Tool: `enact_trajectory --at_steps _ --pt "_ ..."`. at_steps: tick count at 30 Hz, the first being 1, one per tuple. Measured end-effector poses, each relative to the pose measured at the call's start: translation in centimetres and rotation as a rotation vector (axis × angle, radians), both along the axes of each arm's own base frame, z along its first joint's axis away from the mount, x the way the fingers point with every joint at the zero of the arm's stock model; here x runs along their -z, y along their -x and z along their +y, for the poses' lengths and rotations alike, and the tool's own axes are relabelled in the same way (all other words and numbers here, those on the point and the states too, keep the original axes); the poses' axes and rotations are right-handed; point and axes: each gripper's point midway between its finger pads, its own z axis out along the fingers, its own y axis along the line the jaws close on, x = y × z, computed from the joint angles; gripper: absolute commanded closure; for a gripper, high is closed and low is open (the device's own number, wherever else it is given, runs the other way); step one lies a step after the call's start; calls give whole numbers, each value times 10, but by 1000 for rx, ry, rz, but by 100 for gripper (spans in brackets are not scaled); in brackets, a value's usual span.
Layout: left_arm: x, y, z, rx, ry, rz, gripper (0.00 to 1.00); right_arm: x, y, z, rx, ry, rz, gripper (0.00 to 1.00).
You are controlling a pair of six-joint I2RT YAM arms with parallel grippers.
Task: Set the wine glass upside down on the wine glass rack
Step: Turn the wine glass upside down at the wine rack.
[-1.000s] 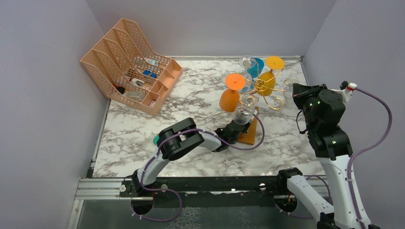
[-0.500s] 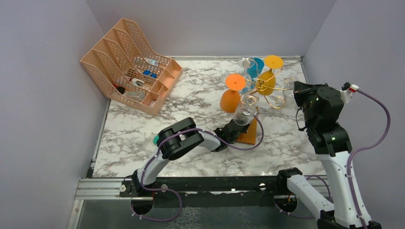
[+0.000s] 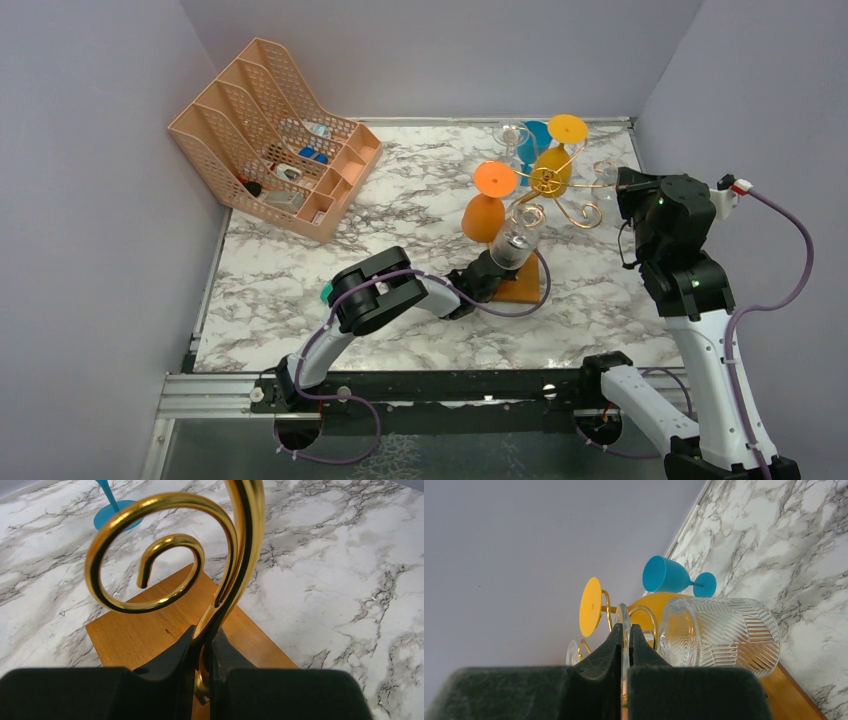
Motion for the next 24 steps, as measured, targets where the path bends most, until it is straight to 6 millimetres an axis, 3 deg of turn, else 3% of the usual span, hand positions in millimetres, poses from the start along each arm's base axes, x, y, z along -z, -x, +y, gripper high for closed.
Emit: enact_trajectory --at_steps 24 --pt "1 4 -1 15 -1 -7 100 0 1 -6 69 -116 -75 99"
